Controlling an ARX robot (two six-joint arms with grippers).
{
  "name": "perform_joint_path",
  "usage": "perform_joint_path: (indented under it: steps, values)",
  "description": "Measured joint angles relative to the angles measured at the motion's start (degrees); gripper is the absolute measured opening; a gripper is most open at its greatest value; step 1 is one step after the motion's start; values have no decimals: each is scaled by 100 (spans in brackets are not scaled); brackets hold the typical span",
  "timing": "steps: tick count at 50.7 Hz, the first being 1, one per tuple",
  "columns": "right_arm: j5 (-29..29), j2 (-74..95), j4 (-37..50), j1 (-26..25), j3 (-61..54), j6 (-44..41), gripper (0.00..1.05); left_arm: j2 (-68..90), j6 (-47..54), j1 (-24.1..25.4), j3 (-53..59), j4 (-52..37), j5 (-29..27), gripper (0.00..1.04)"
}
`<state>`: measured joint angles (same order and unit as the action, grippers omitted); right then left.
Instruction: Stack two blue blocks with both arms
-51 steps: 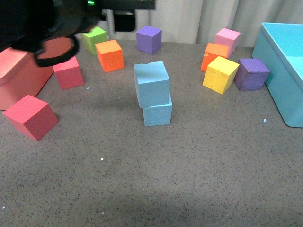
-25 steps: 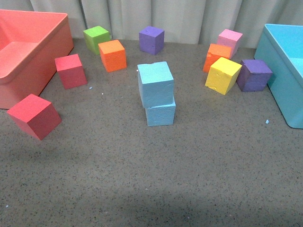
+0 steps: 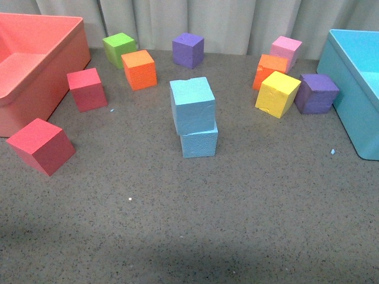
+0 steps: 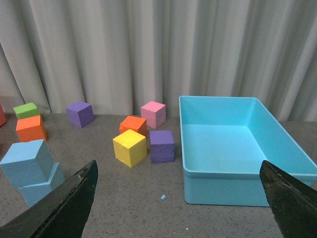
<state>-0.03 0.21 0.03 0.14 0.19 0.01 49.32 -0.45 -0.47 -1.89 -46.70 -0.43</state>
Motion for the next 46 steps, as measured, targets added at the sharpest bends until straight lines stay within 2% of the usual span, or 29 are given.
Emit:
perform_joint_path:
  steps: [10, 46]
  values:
    - [-4, 0, 0, 0, 0, 0, 95, -940, 0, 28, 74, 802, 26, 4]
    - [-2, 0, 0, 0, 0, 0, 95, -3134, 0, 31, 79, 2850, 31, 4]
